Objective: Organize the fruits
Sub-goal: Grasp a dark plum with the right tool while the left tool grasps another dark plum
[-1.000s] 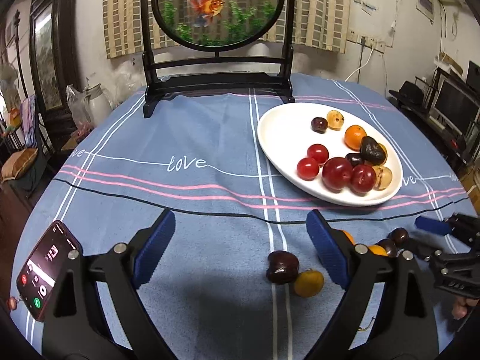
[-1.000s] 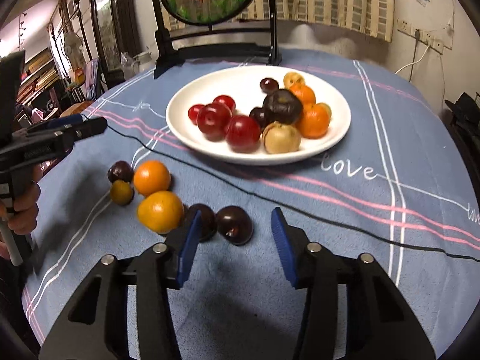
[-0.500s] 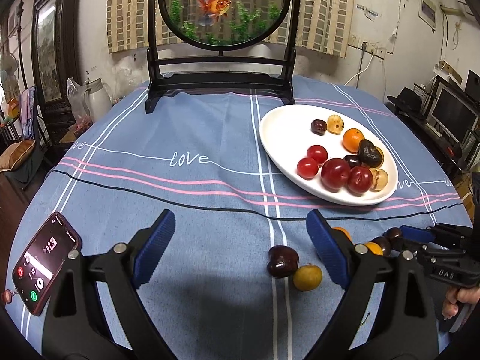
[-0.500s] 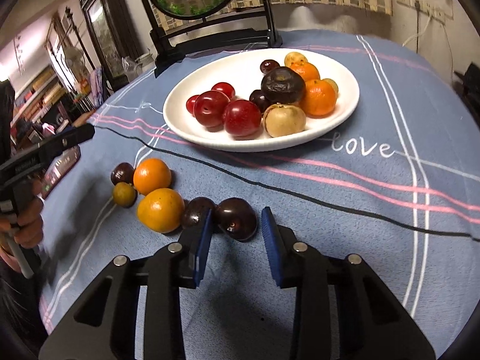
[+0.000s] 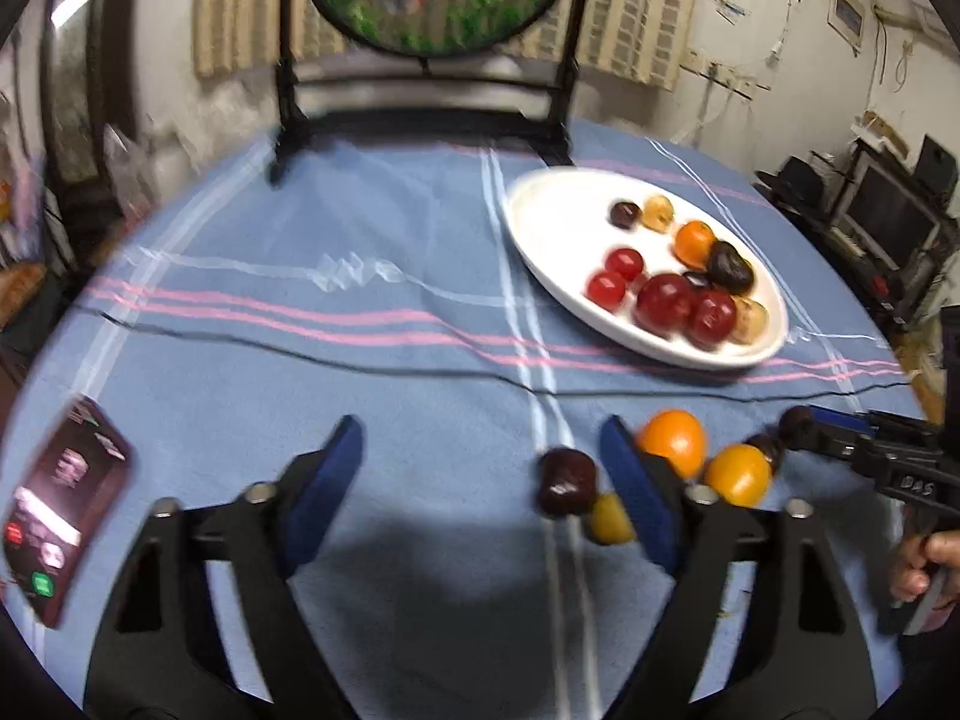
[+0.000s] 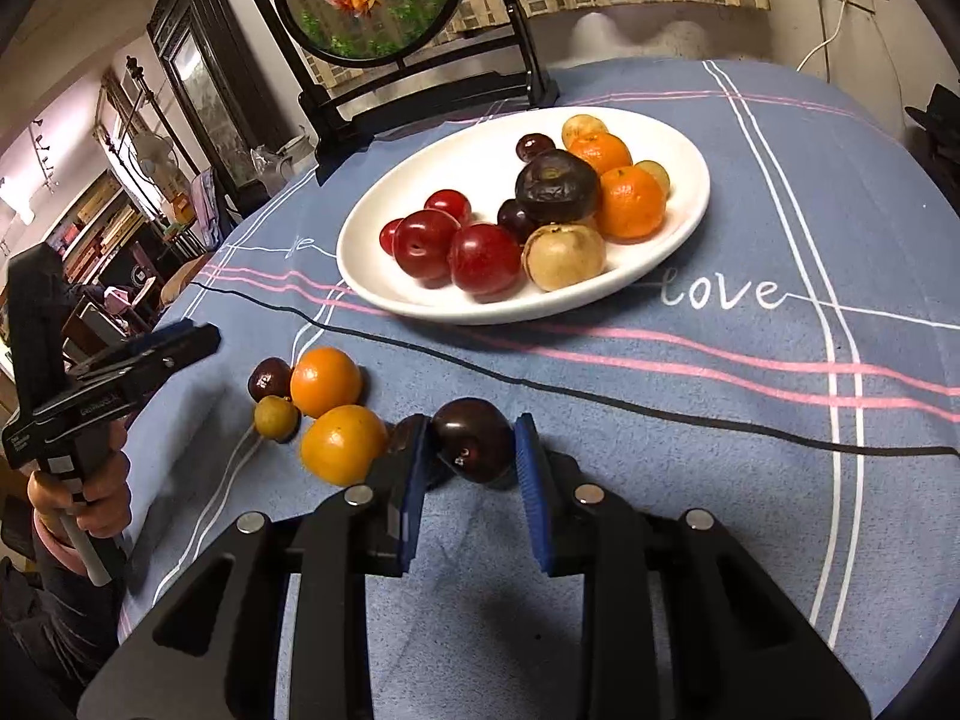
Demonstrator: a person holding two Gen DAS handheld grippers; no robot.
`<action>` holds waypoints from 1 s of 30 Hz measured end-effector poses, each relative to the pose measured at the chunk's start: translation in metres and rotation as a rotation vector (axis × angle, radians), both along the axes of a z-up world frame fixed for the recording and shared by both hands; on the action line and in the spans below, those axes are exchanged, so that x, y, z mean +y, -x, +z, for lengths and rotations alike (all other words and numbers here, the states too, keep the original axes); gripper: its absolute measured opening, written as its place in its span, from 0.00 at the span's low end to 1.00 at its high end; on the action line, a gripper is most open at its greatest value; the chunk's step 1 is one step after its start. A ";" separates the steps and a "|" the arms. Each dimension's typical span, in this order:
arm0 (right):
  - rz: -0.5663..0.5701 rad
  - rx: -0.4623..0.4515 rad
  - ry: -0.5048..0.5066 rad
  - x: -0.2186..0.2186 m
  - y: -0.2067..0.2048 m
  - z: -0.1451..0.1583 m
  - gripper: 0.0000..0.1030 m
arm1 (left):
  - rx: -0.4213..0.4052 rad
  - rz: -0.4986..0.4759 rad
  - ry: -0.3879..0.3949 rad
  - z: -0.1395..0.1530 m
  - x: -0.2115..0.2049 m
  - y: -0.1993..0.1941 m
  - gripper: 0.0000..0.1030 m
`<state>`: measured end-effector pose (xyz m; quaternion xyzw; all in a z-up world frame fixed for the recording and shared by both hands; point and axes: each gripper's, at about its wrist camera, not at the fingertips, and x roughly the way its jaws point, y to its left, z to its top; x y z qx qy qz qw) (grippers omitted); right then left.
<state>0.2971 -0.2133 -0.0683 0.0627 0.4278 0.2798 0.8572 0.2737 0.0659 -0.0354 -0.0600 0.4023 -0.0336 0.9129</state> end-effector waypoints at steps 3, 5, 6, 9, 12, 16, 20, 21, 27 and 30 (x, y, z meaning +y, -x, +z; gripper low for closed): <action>0.004 -0.008 0.005 0.002 0.002 0.001 0.28 | 0.067 -0.028 0.050 -0.013 -0.003 -0.009 0.49; 0.001 -0.017 0.004 0.002 0.003 0.003 0.28 | 0.088 -0.025 0.051 -0.019 -0.006 -0.014 0.45; 0.001 -0.019 0.001 0.001 0.003 0.004 0.28 | 0.088 -0.028 0.063 -0.019 -0.007 -0.015 0.45; -0.002 -0.026 -0.001 0.000 0.005 0.006 0.28 | 0.099 -0.045 0.103 -0.022 -0.009 -0.016 0.43; -0.001 -0.031 0.004 0.002 0.005 0.006 0.28 | 0.108 -0.053 0.113 -0.025 -0.013 -0.019 0.43; 0.001 -0.036 0.005 0.003 0.007 0.007 0.28 | 0.151 -0.054 0.106 -0.034 -0.019 -0.025 0.40; 0.002 -0.043 0.001 0.003 0.008 0.009 0.28 | 0.148 -0.071 0.105 -0.034 -0.023 -0.022 0.30; 0.002 -0.044 0.001 0.003 0.008 0.009 0.28 | 0.147 -0.077 0.110 -0.034 -0.023 -0.021 0.30; 0.000 -0.054 -0.003 0.003 0.007 0.011 0.28 | 0.136 -0.076 0.109 -0.032 -0.023 -0.018 0.29; 0.003 -0.062 -0.001 0.004 0.009 0.012 0.28 | 0.113 -0.072 0.107 -0.027 -0.023 -0.015 0.29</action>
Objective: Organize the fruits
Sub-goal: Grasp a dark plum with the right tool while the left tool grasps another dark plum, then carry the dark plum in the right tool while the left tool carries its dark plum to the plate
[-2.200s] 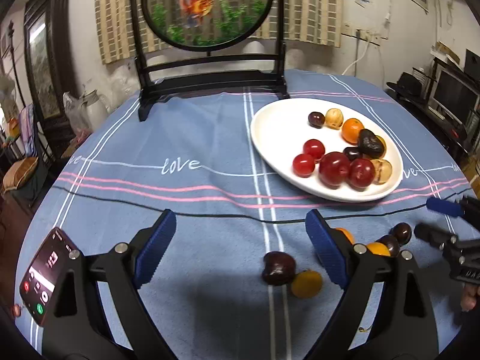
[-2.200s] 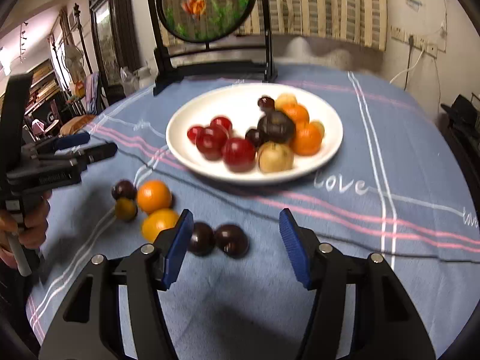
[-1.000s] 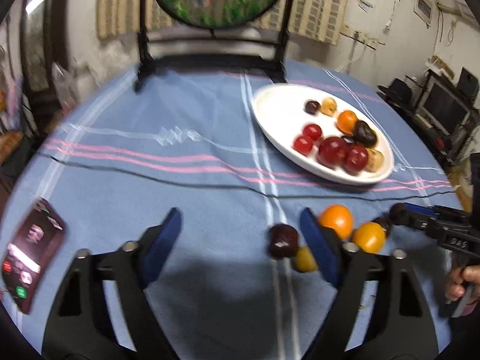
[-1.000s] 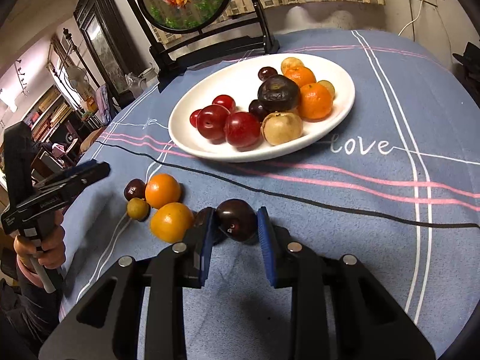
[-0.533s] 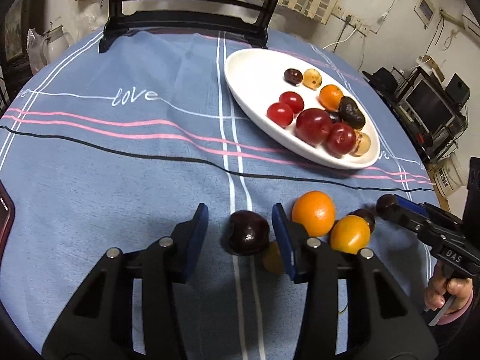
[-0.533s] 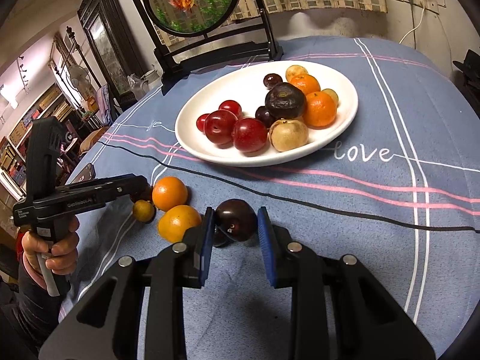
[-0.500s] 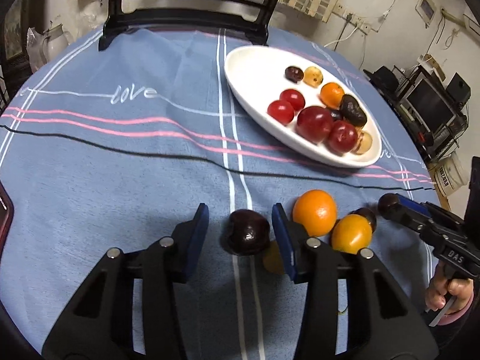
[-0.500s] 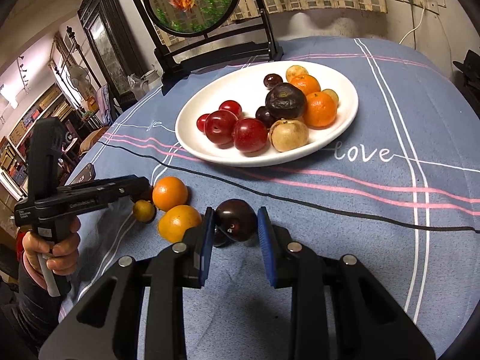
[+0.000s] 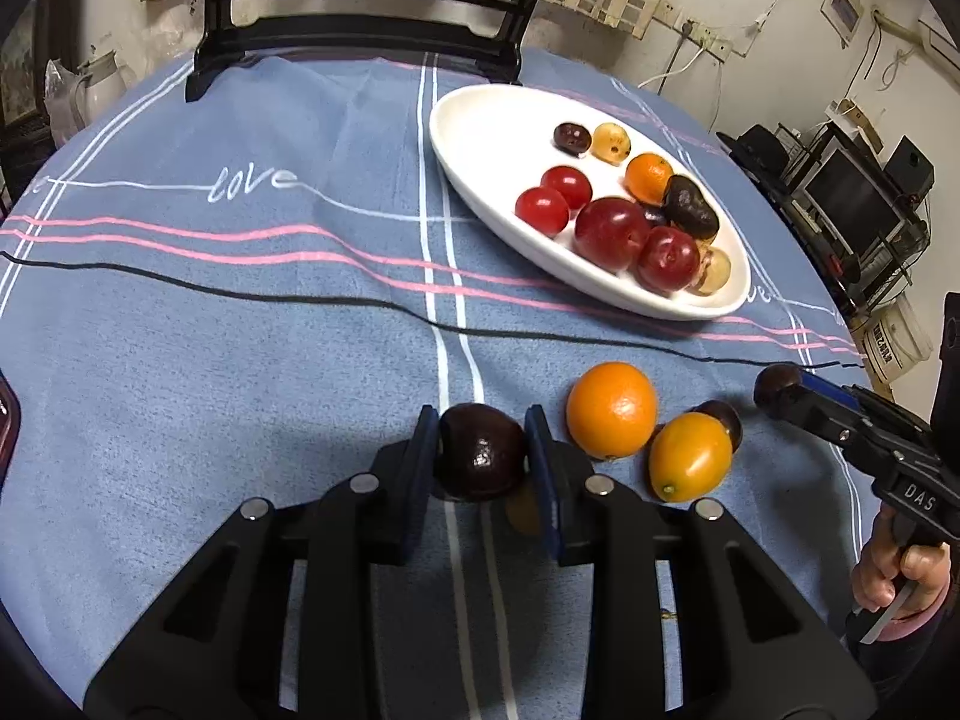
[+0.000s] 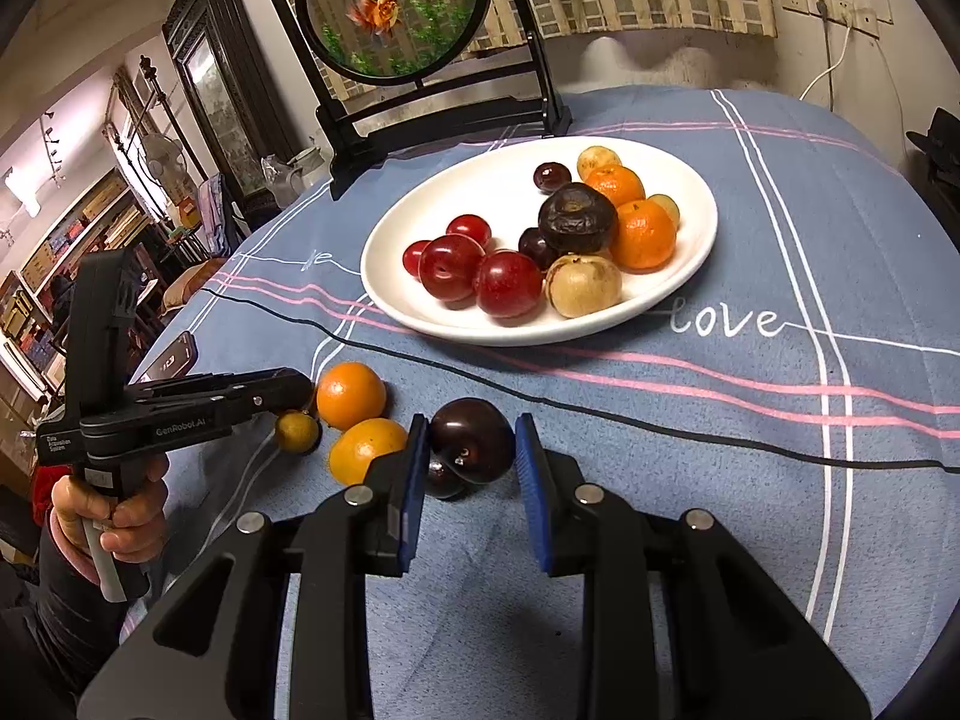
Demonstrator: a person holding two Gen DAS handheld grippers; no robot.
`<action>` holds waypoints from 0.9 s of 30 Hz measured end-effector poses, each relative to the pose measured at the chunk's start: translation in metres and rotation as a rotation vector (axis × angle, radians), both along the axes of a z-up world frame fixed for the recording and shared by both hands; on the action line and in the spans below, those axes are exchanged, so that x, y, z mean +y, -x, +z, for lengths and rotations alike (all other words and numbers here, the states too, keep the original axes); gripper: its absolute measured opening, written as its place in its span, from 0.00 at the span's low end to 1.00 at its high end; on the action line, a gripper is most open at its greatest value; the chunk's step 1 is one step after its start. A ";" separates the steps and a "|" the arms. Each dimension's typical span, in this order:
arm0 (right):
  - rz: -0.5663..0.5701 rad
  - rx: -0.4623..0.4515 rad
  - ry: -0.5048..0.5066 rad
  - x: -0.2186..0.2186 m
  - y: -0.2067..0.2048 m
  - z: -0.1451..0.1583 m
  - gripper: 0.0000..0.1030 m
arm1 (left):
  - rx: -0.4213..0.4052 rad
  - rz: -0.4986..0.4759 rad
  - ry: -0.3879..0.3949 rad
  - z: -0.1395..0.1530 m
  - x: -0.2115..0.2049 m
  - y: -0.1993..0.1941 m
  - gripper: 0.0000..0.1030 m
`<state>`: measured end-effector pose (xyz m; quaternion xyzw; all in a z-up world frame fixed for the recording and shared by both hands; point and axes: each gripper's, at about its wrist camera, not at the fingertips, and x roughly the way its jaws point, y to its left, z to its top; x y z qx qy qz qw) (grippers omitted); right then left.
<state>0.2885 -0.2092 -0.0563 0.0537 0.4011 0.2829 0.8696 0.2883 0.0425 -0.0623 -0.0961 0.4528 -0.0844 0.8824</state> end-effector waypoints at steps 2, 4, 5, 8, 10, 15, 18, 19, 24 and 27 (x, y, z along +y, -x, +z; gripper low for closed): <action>0.002 -0.006 0.001 0.000 0.001 0.001 0.28 | -0.027 0.006 -0.003 0.006 0.000 0.003 0.29; -0.002 -0.040 0.005 0.001 0.002 0.005 0.28 | -0.059 0.004 0.000 0.014 -0.001 0.005 0.29; -0.005 -0.058 -0.006 0.000 0.001 0.009 0.28 | -0.080 -0.003 0.002 0.019 -0.002 0.006 0.29; -0.024 -0.112 -0.024 0.002 -0.005 0.021 0.28 | -0.113 -0.009 -0.002 0.031 -0.007 -0.003 0.29; -0.039 -0.152 -0.029 0.006 -0.012 0.029 0.28 | -0.139 -0.014 -0.013 0.042 -0.014 -0.014 0.29; -0.091 -0.232 -0.019 0.014 -0.040 0.042 0.28 | -0.188 -0.020 -0.093 0.060 -0.037 -0.046 0.29; -0.120 -0.239 -0.019 0.015 -0.061 0.043 0.28 | -0.203 -0.017 -0.139 0.065 -0.047 -0.066 0.29; -0.128 -0.233 -0.024 0.014 -0.068 0.042 0.28 | -0.203 -0.016 -0.146 0.066 -0.049 -0.072 0.29; -0.153 -0.222 -0.029 0.011 -0.094 0.039 0.28 | -0.197 -0.008 -0.183 0.064 -0.054 -0.100 0.29; -0.159 -0.221 -0.031 0.012 -0.105 0.039 0.28 | -0.190 0.001 -0.194 0.061 -0.054 -0.113 0.29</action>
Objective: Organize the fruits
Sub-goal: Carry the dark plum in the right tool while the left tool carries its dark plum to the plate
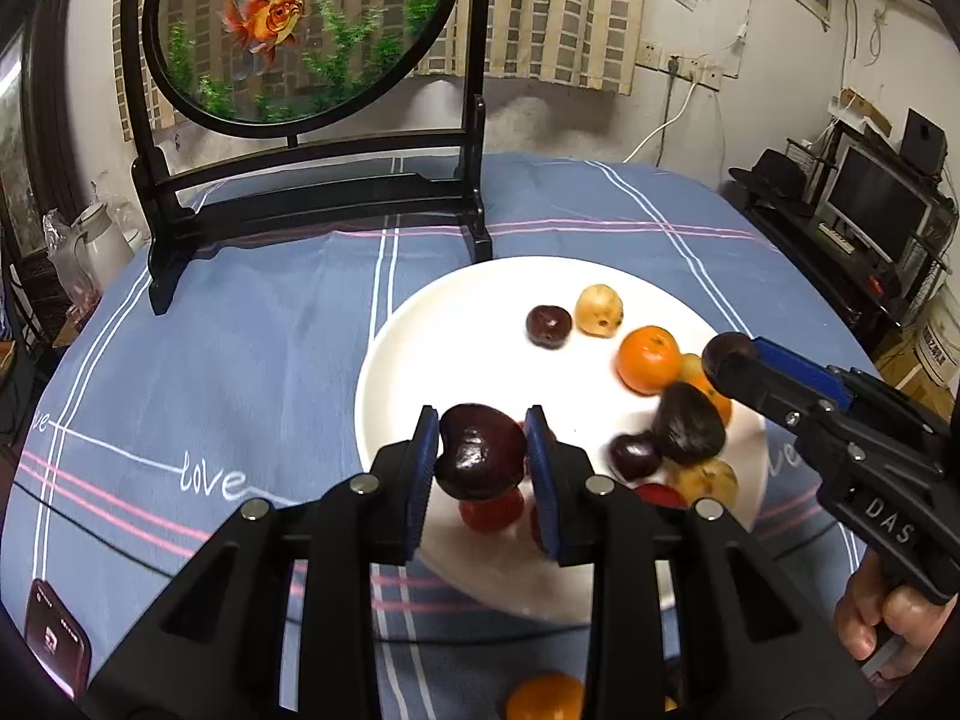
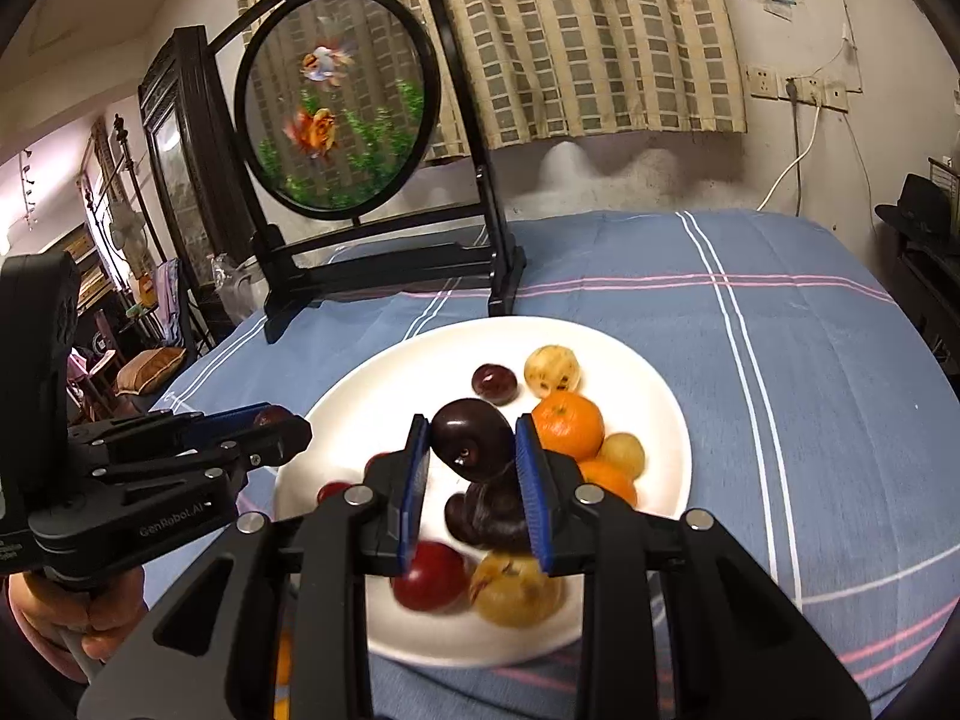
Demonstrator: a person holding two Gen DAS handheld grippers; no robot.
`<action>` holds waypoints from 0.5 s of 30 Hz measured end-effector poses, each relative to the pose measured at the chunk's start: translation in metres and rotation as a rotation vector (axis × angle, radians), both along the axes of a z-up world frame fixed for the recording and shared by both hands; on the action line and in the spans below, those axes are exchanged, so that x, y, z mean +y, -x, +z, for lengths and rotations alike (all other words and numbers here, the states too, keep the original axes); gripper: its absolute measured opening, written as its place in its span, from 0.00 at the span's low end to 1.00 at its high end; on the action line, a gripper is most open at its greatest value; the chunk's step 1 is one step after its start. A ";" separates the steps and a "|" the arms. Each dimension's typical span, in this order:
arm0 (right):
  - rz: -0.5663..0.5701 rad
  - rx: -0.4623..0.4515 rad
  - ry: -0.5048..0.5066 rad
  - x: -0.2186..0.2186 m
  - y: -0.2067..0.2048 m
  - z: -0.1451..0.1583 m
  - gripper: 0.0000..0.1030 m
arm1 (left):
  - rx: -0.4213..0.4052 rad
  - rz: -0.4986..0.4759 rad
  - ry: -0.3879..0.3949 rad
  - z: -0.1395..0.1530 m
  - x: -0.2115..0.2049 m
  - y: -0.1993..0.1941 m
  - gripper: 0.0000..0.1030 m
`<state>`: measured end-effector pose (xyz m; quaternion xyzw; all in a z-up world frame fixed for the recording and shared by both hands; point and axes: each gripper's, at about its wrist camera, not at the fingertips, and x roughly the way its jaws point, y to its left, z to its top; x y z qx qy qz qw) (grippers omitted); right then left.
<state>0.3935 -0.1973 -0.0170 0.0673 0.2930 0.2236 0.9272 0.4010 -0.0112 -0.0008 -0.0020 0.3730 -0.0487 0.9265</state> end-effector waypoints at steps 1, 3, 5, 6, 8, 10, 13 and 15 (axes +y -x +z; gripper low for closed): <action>-0.001 0.001 0.000 0.000 -0.003 -0.001 0.28 | 0.003 0.003 -0.001 -0.001 0.000 -0.003 0.29; -0.006 0.004 -0.003 0.000 -0.010 -0.001 0.28 | 0.009 0.011 -0.006 -0.004 0.001 -0.011 0.29; -0.008 0.008 -0.002 0.001 -0.016 -0.003 0.28 | 0.018 0.019 -0.002 -0.006 0.002 -0.017 0.29; -0.010 0.009 -0.004 0.001 -0.017 -0.003 0.28 | 0.022 0.020 0.001 -0.007 0.003 -0.019 0.29; -0.008 0.013 -0.001 0.003 -0.022 -0.005 0.29 | 0.033 0.031 0.001 -0.010 0.004 -0.024 0.31; 0.003 0.022 0.030 0.008 -0.023 -0.006 0.44 | 0.035 0.070 -0.009 -0.009 0.009 -0.023 0.73; -0.023 -0.020 0.069 0.011 -0.010 0.001 0.59 | -0.054 0.119 -0.038 0.009 0.018 -0.005 0.88; 0.002 -0.064 0.095 0.012 0.005 0.014 0.59 | -0.075 0.093 -0.042 0.019 0.022 0.008 0.88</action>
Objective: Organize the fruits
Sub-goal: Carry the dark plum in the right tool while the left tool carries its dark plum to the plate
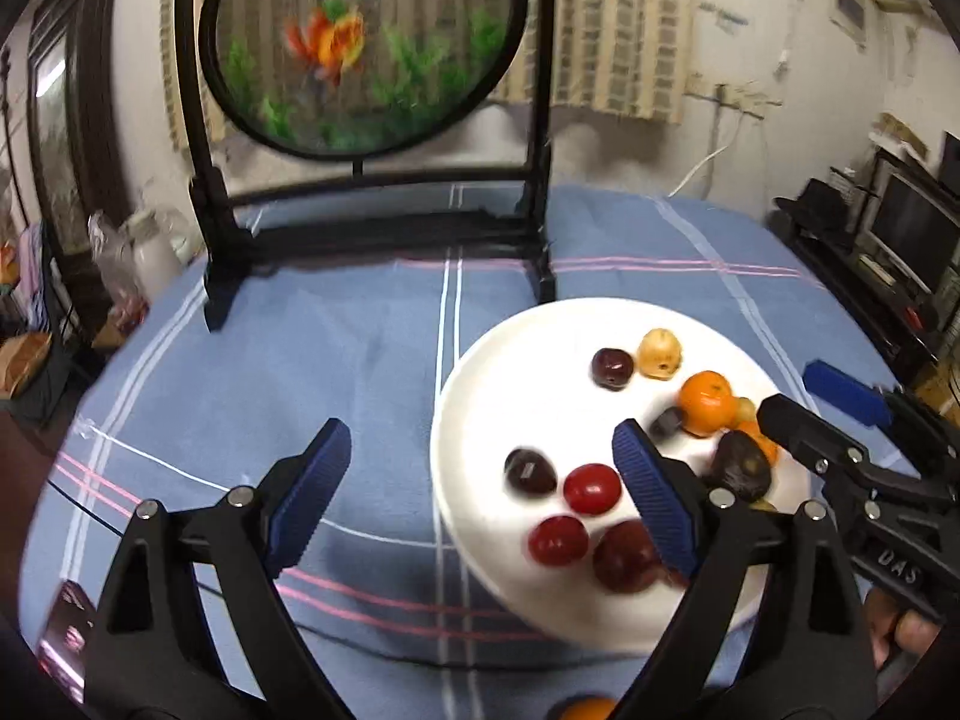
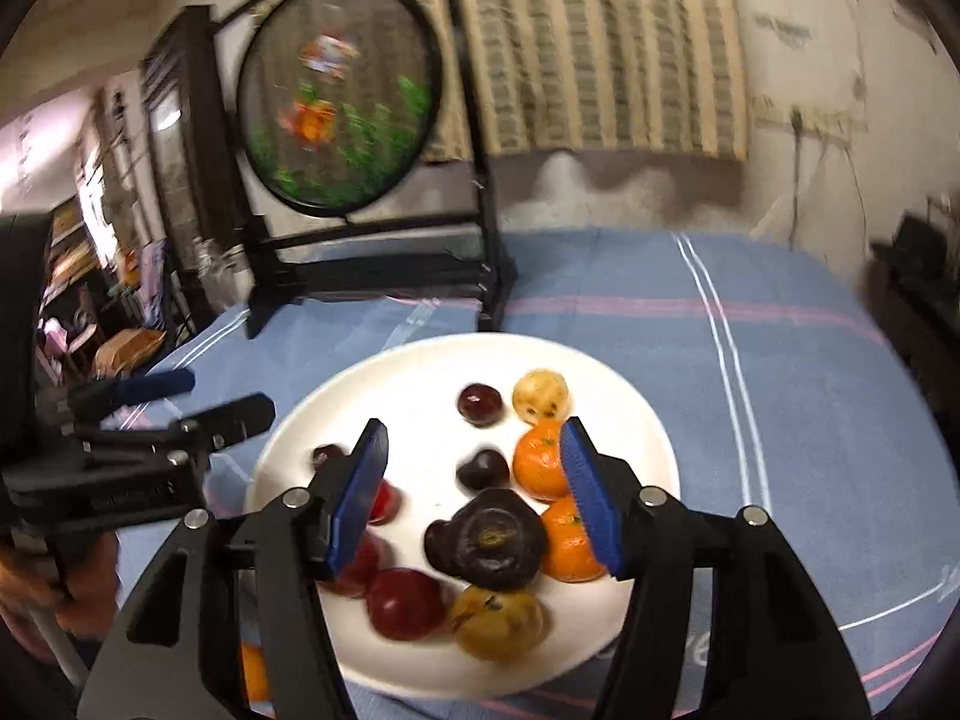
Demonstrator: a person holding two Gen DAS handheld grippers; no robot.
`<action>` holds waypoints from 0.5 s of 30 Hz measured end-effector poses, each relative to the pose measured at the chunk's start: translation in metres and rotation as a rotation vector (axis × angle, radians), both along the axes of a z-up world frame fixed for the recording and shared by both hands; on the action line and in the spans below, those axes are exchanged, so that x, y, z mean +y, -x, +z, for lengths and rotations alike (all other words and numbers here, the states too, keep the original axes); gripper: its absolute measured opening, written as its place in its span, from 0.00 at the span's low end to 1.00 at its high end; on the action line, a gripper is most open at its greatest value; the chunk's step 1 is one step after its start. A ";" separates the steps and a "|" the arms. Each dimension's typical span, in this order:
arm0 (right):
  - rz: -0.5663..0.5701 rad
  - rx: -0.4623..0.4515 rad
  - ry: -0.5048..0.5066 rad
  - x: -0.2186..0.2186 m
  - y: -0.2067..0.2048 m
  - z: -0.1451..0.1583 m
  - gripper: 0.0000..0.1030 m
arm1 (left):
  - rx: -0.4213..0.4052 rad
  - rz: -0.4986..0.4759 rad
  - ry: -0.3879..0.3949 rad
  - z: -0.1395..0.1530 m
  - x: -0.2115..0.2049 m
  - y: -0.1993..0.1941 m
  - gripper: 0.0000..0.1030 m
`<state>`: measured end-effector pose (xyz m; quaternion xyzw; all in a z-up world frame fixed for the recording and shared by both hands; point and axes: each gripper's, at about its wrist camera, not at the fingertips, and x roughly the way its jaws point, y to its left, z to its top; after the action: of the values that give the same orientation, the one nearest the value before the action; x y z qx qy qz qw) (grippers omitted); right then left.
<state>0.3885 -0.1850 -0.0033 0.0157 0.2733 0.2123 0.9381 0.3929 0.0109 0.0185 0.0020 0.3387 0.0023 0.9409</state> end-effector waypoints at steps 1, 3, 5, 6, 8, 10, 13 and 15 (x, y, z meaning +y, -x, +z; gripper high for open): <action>0.004 -0.015 0.002 -0.001 0.008 0.005 0.59 | -0.017 -0.001 -0.008 0.005 0.003 0.011 0.88; 0.041 -0.024 -0.024 -0.003 0.027 0.013 0.59 | -0.032 0.008 -0.017 0.007 0.010 0.029 0.91; 0.108 -0.007 -0.032 0.001 0.047 0.013 0.59 | -0.031 -0.008 -0.004 0.002 0.017 0.048 0.91; 0.147 -0.003 -0.019 0.006 0.056 0.011 0.59 | -0.023 -0.016 0.002 -0.004 0.022 0.057 0.91; 0.247 0.008 0.044 0.020 0.076 0.003 0.59 | -0.004 -0.031 0.002 -0.015 0.030 0.073 0.91; 0.345 0.028 0.122 0.037 0.097 -0.012 0.59 | 0.004 -0.035 -0.026 -0.028 0.036 0.091 0.91; 0.462 0.039 0.237 0.058 0.120 -0.034 0.59 | 0.015 -0.002 -0.054 -0.037 0.044 0.107 0.91; 0.494 0.029 0.321 0.069 0.128 -0.047 0.59 | 0.019 0.013 -0.025 -0.040 0.053 0.113 0.91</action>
<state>0.2608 -0.1162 -0.0502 -0.1970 0.3121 0.3881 0.8445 0.2799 0.0636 -0.0211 0.0113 0.3478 0.0127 0.9374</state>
